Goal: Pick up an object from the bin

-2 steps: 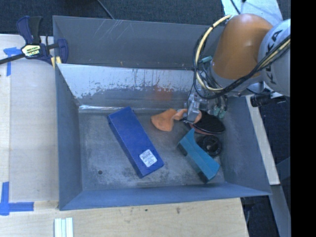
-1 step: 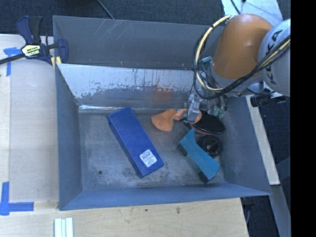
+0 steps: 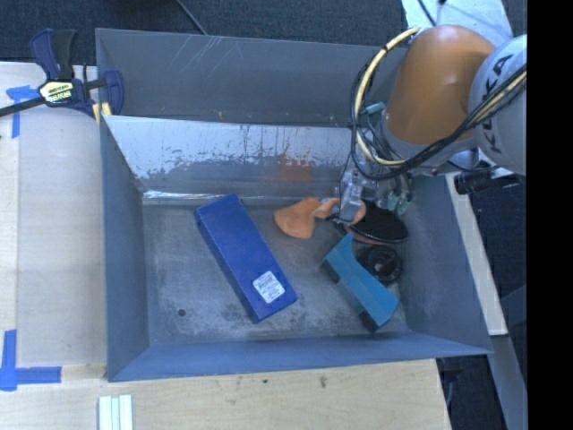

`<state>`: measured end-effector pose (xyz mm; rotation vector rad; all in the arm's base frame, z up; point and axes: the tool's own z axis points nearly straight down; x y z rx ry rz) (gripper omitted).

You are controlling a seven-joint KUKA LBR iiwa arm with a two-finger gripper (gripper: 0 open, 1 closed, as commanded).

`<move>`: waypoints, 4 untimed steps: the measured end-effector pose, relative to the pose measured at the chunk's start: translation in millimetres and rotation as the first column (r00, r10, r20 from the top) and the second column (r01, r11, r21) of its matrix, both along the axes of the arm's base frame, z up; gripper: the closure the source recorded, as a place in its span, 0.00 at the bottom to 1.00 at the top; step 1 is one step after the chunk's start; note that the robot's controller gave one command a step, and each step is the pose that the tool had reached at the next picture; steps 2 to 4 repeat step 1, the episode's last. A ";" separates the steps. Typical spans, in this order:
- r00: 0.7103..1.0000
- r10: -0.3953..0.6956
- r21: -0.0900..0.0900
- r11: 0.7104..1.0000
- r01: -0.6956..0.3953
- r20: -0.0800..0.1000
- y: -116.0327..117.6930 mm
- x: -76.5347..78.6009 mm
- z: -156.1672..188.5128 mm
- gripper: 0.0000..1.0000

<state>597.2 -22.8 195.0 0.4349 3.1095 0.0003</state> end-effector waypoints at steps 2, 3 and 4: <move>1.000 0.012 -0.001 1.000 -0.012 0.019 15.3 -13.5 16.5 1.00; 1.000 0.012 -0.001 1.000 -0.012 0.019 15.3 -13.5 16.5 1.00; 1.000 0.012 -0.001 1.000 -0.012 0.019 15.3 -13.5 16.5 1.00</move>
Offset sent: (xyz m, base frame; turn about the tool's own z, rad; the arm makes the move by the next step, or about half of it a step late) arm -0.0154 0.0003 0.0536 -0.0836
